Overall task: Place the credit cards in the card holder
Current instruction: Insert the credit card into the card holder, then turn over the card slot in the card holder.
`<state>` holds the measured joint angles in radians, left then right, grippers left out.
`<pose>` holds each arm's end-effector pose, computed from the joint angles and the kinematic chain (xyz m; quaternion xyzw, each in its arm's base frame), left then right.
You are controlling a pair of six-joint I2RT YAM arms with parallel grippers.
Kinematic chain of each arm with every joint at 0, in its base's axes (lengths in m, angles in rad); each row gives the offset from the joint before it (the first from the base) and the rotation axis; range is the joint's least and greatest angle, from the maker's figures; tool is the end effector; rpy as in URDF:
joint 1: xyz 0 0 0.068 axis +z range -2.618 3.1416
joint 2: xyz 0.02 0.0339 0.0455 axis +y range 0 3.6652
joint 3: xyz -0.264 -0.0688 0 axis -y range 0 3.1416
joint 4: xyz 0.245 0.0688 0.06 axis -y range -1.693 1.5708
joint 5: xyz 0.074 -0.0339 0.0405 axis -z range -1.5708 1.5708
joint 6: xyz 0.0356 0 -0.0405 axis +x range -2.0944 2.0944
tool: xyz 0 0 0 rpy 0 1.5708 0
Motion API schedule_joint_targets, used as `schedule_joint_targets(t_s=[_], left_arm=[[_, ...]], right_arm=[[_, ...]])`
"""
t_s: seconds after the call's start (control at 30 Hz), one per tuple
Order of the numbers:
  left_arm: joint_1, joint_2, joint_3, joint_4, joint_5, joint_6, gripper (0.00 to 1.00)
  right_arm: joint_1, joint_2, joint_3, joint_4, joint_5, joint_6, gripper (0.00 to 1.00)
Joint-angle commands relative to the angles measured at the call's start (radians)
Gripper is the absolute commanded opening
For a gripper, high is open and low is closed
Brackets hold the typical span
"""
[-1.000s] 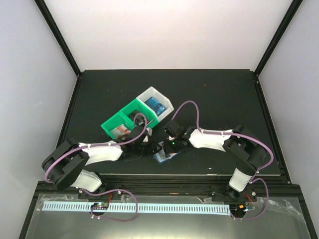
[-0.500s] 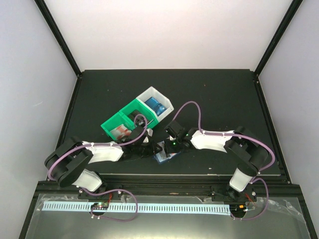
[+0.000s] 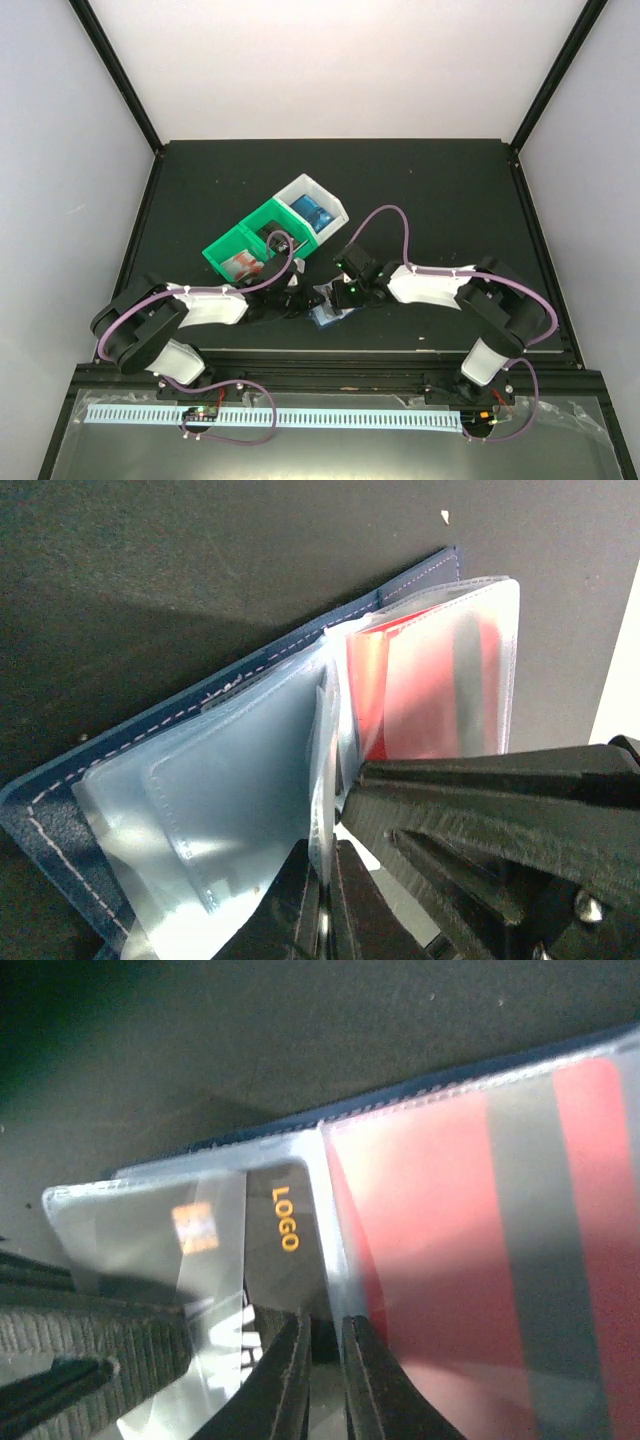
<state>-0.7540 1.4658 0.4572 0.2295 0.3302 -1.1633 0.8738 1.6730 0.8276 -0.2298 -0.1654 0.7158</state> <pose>0.1746 -0.1798 0.1251 -0.1229 0.9040 -0.3984 0.0944 0.1921 0.2386 0.1366 -0.0964 0.9615 0.2305 0.1140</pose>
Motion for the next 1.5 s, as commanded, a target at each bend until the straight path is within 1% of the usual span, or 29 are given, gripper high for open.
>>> schedule_joint_targets(t_s=[0.0, 0.13, 0.27, 0.4, 0.5, 0.6, 0.7, 0.77, 0.83, 0.9, 1.0, 1.1, 1.17, 1.33, 1.47], left_arm=[[-0.003, -0.005, 0.042, -0.072, -0.03, 0.048, 0.02], [0.005, -0.014, 0.063, -0.155, -0.017, 0.102, 0.02], [0.015, -0.03, 0.094, -0.238, -0.005, 0.15, 0.02], [0.035, -0.026, 0.134, -0.3, 0.019, 0.188, 0.01], [0.052, -0.007, 0.174, -0.337, 0.05, 0.223, 0.01], [0.059, 0.011, 0.221, -0.39, 0.06, 0.26, 0.02], [0.065, 0.024, 0.242, -0.409, 0.072, 0.279, 0.03], [0.064, 0.03, 0.248, -0.403, 0.087, 0.279, 0.07], [0.065, 0.038, 0.245, -0.377, 0.117, 0.269, 0.16], [0.064, 0.044, 0.24, -0.339, 0.152, 0.257, 0.27], [0.061, 0.052, 0.234, -0.273, 0.208, 0.241, 0.37], [0.054, 0.056, 0.241, -0.245, 0.238, 0.235, 0.41], [0.05, 0.057, 0.242, -0.224, 0.252, 0.231, 0.42], [0.043, 0.055, 0.25, -0.205, 0.254, 0.249, 0.47], [0.042, 0.071, 0.25, -0.197, 0.237, 0.275, 0.48]], right_arm=[[0.004, -0.074, -0.031, -0.08, 0.077, -0.011, 0.15], [0.003, -0.168, -0.027, -0.128, 0.168, -0.012, 0.21], [-0.012, -0.165, -0.019, -0.167, 0.236, -0.026, 0.31], [-0.051, -0.119, -0.03, -0.141, 0.209, -0.07, 0.39], [-0.095, -0.088, -0.048, -0.081, 0.122, -0.1, 0.43], [-0.105, -0.082, -0.059, -0.055, 0.084, -0.113, 0.48], [-0.107, -0.071, -0.06, -0.065, 0.08, -0.116, 0.49], [-0.107, -0.059, -0.065, -0.067, 0.071, -0.111, 0.49], [-0.105, -0.048, -0.078, -0.056, 0.044, -0.102, 0.48], [-0.105, -0.042, -0.096, -0.039, 0.011, -0.089, 0.46], [-0.105, -0.042, -0.122, -0.004, -0.03, -0.07, 0.45], [-0.105, -0.039, -0.132, 0.013, -0.049, -0.059, 0.45], [-0.105, -0.038, -0.133, 0.015, -0.051, -0.056, 0.45], [-0.105, -0.047, -0.134, 0.015, -0.043, -0.047, 0.45], [-0.105, -0.071, -0.134, -0.008, 0.019, -0.026, 0.45]])
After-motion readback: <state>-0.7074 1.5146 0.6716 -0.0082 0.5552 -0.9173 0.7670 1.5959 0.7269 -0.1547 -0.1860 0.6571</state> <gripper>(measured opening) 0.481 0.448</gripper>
